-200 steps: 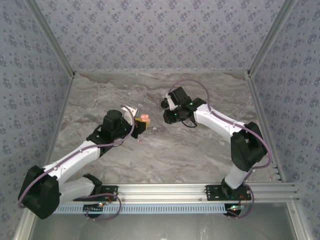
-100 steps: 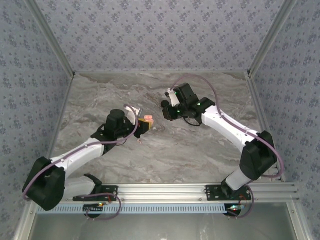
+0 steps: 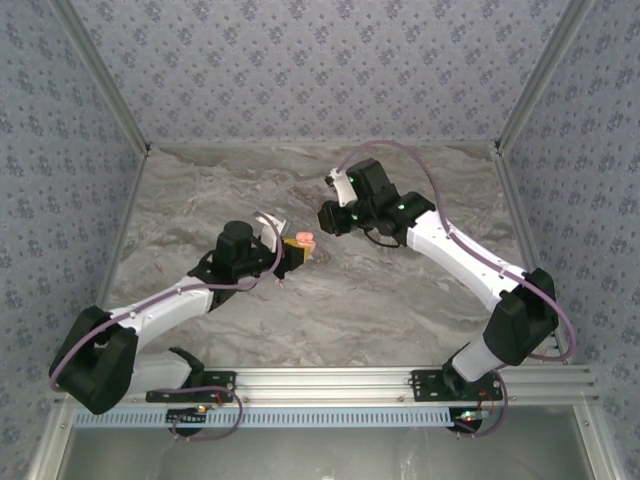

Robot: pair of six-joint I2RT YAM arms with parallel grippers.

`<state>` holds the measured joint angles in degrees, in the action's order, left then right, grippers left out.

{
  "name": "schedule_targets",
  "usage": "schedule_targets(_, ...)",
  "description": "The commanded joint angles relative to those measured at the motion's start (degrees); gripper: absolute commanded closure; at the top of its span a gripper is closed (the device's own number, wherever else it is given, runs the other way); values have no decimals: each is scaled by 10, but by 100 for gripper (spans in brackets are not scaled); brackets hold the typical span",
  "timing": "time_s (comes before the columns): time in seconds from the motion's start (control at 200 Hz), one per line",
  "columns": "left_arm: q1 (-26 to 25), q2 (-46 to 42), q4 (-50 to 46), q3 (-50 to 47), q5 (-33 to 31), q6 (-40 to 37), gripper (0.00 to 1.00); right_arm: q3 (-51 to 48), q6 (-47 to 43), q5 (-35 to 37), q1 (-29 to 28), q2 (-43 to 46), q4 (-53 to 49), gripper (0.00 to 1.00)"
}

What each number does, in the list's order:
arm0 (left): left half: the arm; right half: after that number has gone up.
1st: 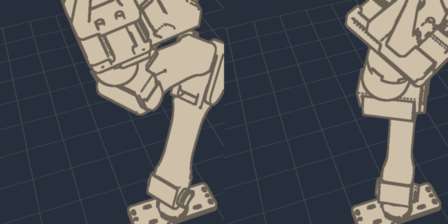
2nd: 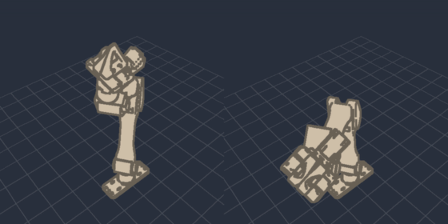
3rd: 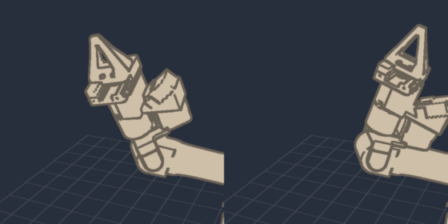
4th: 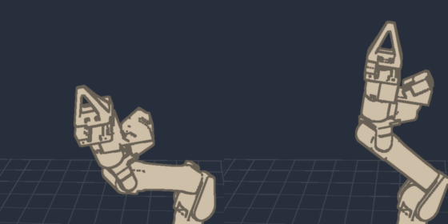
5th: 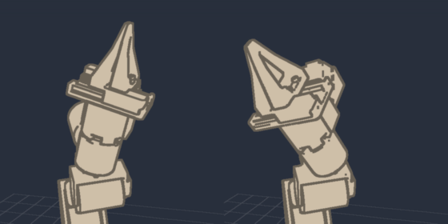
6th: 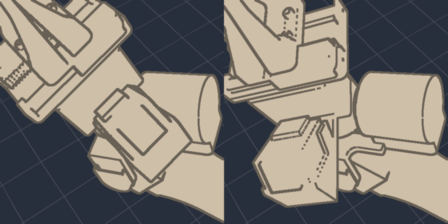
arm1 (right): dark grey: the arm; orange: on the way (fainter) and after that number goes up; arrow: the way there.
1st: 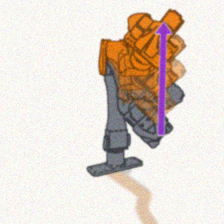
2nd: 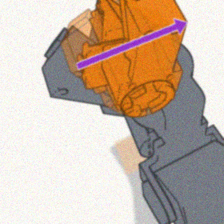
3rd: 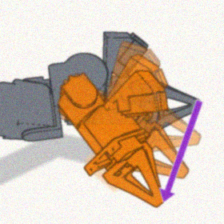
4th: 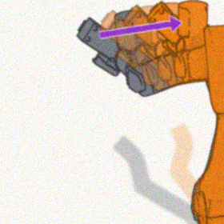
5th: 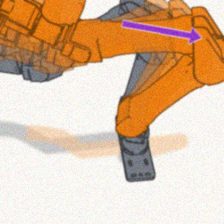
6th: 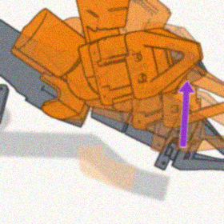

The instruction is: Insert the wireless bluetooth earbuds into the charging case

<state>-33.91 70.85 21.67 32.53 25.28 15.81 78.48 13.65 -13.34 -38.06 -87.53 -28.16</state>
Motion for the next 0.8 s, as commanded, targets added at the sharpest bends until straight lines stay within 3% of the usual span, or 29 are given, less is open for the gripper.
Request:
schedule_targets(0.0, -8, -4, 57, -8, 16, -16, 83, 17, 1, -1, -12, 17, 13, 75)
schedule_targets(0.335, -20, -4, 171, -33, -19, 38, 83, -4, 30, 82, -45, 36, 50, 75)
schedule_targets(0.795, -34, -16, 213, -34, -53, 63, 83, -20, 39, 133, -72, 47, 80, 75)
